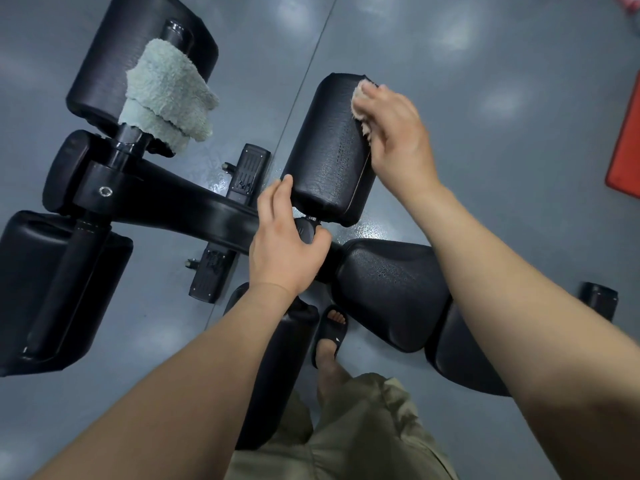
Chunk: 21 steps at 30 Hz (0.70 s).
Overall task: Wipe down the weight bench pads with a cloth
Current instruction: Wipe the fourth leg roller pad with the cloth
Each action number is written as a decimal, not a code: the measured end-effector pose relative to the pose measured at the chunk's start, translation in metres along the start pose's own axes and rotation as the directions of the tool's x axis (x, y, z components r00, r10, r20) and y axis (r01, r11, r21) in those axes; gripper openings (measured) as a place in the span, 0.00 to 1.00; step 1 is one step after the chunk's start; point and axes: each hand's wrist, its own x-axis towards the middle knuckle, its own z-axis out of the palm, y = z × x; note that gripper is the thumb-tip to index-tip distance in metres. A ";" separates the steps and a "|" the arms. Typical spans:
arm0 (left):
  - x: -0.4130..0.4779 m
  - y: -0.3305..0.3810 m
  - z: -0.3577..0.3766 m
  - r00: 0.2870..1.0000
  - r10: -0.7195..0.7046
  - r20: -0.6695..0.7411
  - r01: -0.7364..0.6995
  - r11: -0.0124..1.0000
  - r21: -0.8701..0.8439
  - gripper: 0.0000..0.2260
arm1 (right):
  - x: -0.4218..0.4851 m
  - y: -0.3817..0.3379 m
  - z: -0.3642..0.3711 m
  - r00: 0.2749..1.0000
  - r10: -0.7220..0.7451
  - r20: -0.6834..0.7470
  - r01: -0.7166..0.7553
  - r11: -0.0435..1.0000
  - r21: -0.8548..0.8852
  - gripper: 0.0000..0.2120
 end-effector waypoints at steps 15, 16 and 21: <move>0.000 0.001 -0.001 1.000 -0.003 -0.007 0.003 1.000 -0.010 0.38 | 0.014 -0.027 0.011 0.997 -0.053 0.056 0.051 0.998 0.046 0.15; 0.000 0.001 -0.001 1.000 0.000 -0.007 0.000 1.000 -0.010 0.38 | 0.006 -0.031 0.012 0.997 -0.055 0.062 0.052 0.997 0.057 0.15; -0.001 -0.001 -0.001 1.000 0.010 -0.010 -0.011 1.000 -0.016 0.37 | -0.034 -0.047 0.014 0.995 -0.027 0.093 0.015 0.992 0.127 0.18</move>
